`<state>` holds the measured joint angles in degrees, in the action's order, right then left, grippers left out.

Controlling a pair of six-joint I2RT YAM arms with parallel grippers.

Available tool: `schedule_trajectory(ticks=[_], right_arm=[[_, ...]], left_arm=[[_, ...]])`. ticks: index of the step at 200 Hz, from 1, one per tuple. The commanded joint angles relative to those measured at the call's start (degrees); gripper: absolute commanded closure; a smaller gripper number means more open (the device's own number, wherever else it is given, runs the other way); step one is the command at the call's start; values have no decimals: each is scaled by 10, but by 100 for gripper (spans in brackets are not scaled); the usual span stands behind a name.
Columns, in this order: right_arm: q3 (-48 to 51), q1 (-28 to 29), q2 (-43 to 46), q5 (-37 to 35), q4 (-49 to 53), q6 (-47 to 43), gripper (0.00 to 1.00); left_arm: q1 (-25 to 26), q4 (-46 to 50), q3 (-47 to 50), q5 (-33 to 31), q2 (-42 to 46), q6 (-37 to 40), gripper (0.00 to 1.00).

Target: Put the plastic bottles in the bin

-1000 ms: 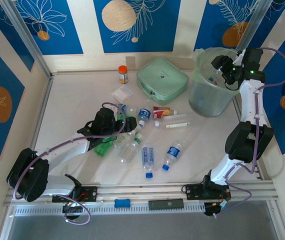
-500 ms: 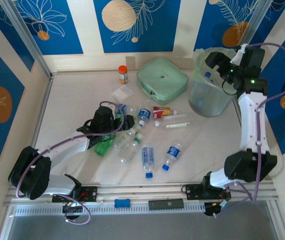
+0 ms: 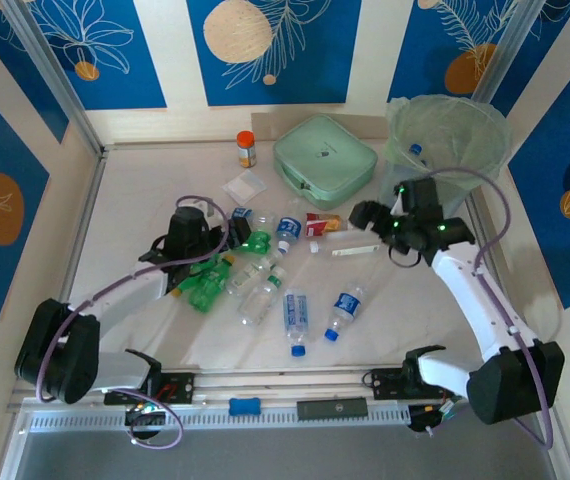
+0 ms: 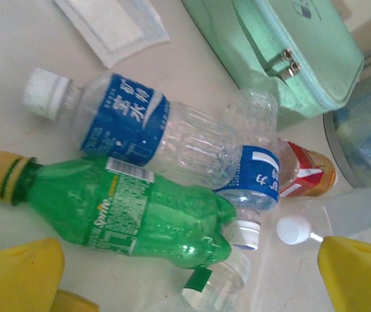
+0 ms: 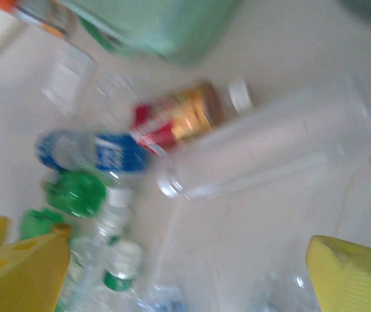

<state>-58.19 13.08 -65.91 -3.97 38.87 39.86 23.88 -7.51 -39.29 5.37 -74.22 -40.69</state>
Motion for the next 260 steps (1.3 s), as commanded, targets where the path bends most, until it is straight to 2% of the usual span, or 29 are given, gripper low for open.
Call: schedule_trajectory(ticks=[1, 29, 69, 103, 131, 186, 202, 237, 260], right_arm=[[27, 54, 7, -85, 41, 64, 6], [73, 122, 3, -150, 77, 140, 1], [132, 192, -21, -165, 76, 245, 1], [155, 231, -71, -135, 19, 285, 1], [154, 259, -118, -137, -3, 313, 0], [167, 271, -151, -146, -35, 336, 6], [171, 272, -149, -153, -36, 339, 10], [182, 273, -139, -161, -37, 342, 34], [185, 273, -131, -166, -34, 342, 44]], left_arm=[[-20, -3, 11, 4, 28, -9, 1], [-29, 16, 22, -13, 48, -1, 1], [-31, 16, 27, -12, 43, -1, 1], [-32, 3, 25, 9, 22, -12, 1], [-32, -5, 26, 17, 14, -18, 1], [-32, -3, 36, 19, 22, -23, 1], [-32, -2, 41, 16, 27, -24, 1], [-32, -1, 44, 12, 31, -24, 1], [-32, -4, 44, 13, 31, -25, 1]])
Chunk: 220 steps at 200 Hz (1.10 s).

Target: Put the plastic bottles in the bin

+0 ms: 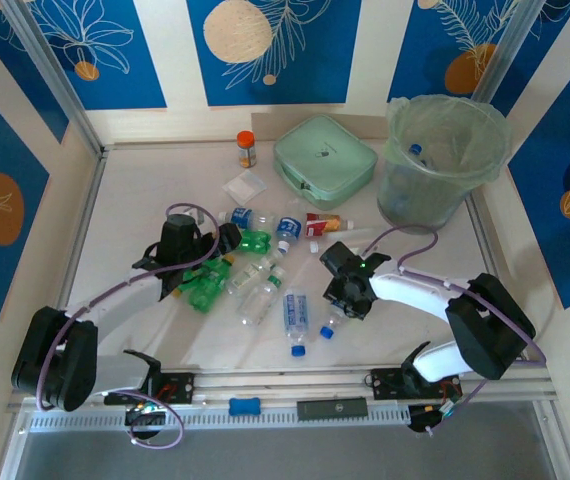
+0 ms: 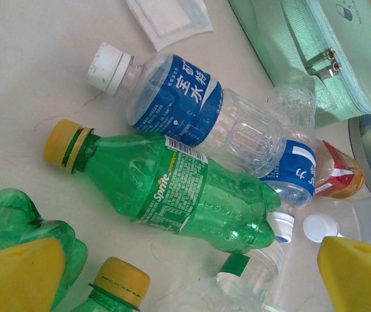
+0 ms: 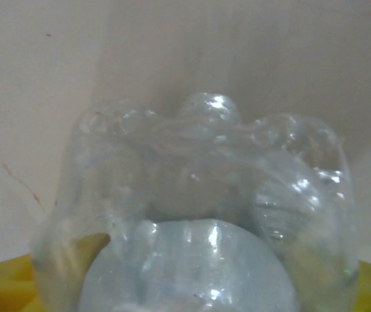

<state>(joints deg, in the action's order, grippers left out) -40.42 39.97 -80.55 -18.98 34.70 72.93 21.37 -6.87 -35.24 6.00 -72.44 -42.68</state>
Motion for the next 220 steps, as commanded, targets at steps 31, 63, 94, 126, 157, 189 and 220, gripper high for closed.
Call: schedule_trajectory(ticks=[31, 63, 94, 126, 157, 189, 220], right_arm=[[6, 4, 32, -25, 16, 6, 48], [-1, 3, 63, -33, 10, -32, 49], [-31, -14, 99, -22, -27, -133, 49], [-82, -85, 122, 59, -84, -246, 51], [-160, -160, 111, 130, -104, -311, 52], [-270, -220, 85, 167, -109, -369, 52], [-395, -275, 43, 188, -90, -418, 52]], left_arm=[[-6, -11, 3, 8, 11, -6, 1], [-6, -10, 4, 4, 17, -3, 1], [-6, 3, 1, -12, 28, 11, 1], [-10, 17, 1, -32, 47, 26, 1], [-17, 49, 6, -58, 80, 44, 1], [-28, 73, 15, -71, 112, 54, 1], [-31, 89, 19, -69, 124, 57, 1]])
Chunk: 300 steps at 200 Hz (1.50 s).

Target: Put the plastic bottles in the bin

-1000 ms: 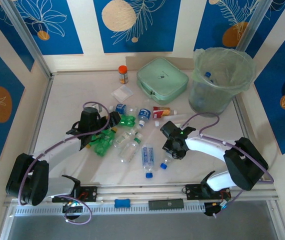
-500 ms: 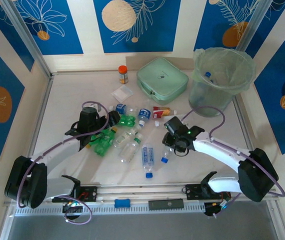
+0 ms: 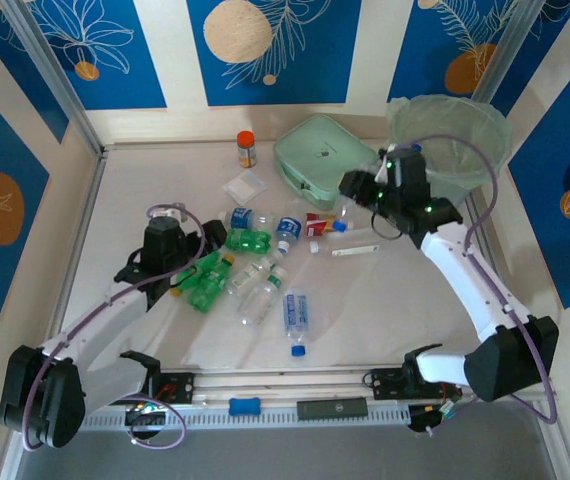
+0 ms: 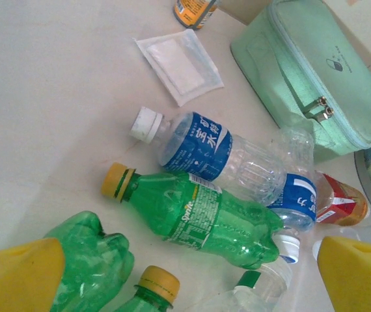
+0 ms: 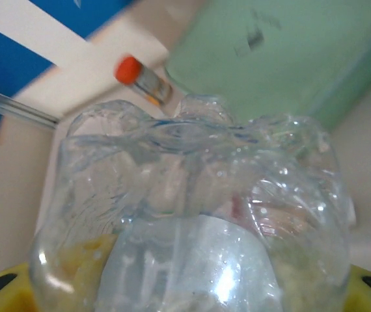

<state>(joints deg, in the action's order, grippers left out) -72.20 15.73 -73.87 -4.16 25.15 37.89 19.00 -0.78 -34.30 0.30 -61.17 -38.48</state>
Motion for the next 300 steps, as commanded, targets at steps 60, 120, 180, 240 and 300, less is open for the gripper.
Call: schedule_trajectory(ticks=[60, 120, 180, 240, 300], right_arm=[[-251, -154, -106, 47, 32, -89, 52], [-327, -242, -190, 14, 41, -71, 52], [-349, -274, -269, 8, 73, -61, 52], [-341, -274, -296, 23, 82, -52, 44], [-358, -274, -276, 15, 91, -57, 20]], left_arm=[[-9, 31, 14, -7, 20, 14, 1], [-10, 16, 34, 2, 25, 1, 1], [-10, 17, 45, 3, 38, -4, 1], [-9, 20, 46, 6, 43, -7, 1], [-10, 21, 42, 3, 47, -9, 1]])
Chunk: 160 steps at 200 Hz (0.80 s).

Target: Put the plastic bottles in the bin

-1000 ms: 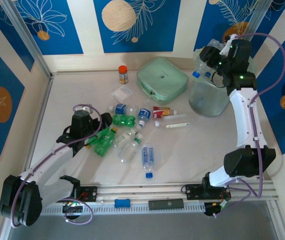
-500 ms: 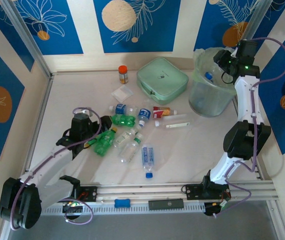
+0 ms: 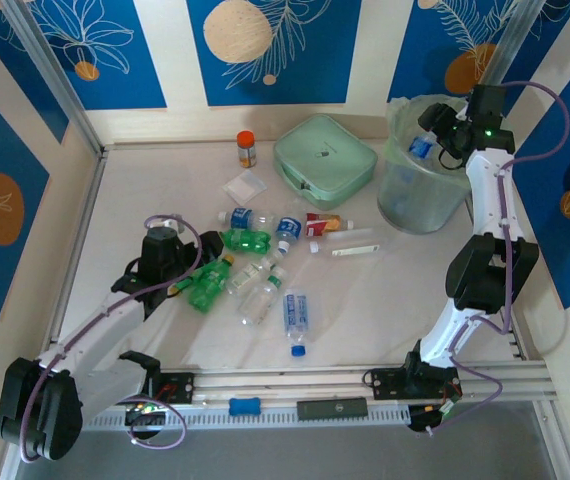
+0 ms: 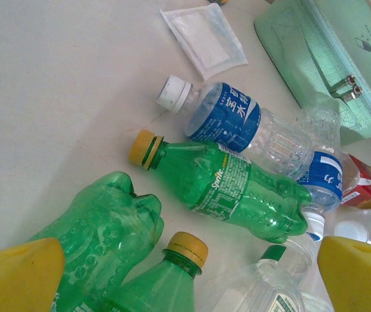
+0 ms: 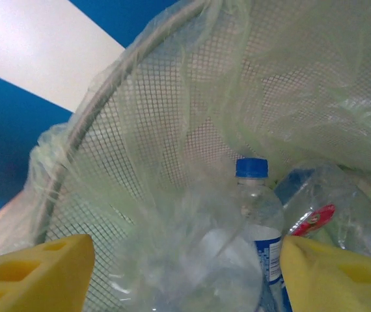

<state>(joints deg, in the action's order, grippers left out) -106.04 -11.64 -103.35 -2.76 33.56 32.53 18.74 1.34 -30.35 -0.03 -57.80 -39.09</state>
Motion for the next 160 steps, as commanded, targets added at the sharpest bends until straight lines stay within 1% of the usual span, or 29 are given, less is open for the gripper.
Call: schedule_trajectory(ticks=[1, 40, 79, 99, 130, 160], right_arm=[[-20, 0, 21, 0, 7, -4, 20], [-3, 5, 77, 3, -1, -6, 19], [90, 36, 174, 10, -24, 2, 19], [150, 65, 232, -8, -30, 11, 18], [248, 130, 312, -43, -35, 25, 18], [344, 193, 357, -84, -31, 78, 18]], left_arm=[[-7, 0, 2, 6, 12, -3, 1], [-7, 2, -8, 6, 9, 7, 1], [-7, -11, -20, 18, -10, 9, 1], [-7, -19, -27, 26, -23, 9, 1], [-7, -34, -40, 39, -45, 10, 1], [-7, -42, -48, 54, -57, 15, 1]])
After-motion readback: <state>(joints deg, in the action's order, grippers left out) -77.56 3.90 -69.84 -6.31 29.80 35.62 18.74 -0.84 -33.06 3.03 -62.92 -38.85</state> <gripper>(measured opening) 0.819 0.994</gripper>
